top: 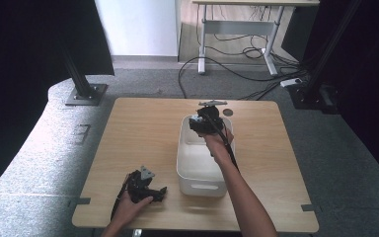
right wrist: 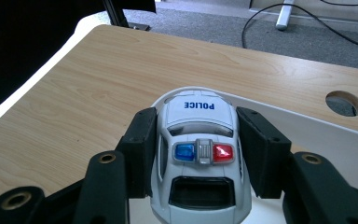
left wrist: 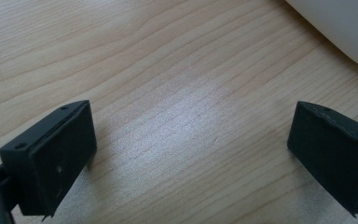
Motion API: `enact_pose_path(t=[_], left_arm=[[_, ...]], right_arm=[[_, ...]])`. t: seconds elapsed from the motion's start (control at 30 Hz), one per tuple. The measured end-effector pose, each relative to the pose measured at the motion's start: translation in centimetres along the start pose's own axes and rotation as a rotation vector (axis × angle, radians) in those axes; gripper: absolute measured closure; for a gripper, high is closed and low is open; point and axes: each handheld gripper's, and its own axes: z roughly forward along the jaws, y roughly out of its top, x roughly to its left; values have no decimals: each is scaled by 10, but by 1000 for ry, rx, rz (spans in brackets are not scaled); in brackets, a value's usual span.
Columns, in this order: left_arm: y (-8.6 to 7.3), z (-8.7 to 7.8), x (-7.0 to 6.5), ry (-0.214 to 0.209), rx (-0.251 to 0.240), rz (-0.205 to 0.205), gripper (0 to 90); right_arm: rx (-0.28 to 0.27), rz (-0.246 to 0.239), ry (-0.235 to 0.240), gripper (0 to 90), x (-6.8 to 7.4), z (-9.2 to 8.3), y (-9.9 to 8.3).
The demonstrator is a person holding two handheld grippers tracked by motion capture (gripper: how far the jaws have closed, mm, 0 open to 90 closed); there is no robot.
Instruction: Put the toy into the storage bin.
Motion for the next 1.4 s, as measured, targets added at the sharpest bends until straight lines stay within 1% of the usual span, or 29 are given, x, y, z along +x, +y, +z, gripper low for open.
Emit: enact_pose_path(t=[0.4, 0.87, 1.4], left_arm=[[0, 0, 0, 0, -2, -3, 12], [-1, 0, 0, 0, -3, -3, 13], [-1, 0, 0, 0, -3, -3, 13]], right_arm=[[15, 8, -4, 503, -1, 9, 0], [43, -1, -4, 503, 7, 27, -1], [72, 10, -29, 502, 0, 37, 0]])
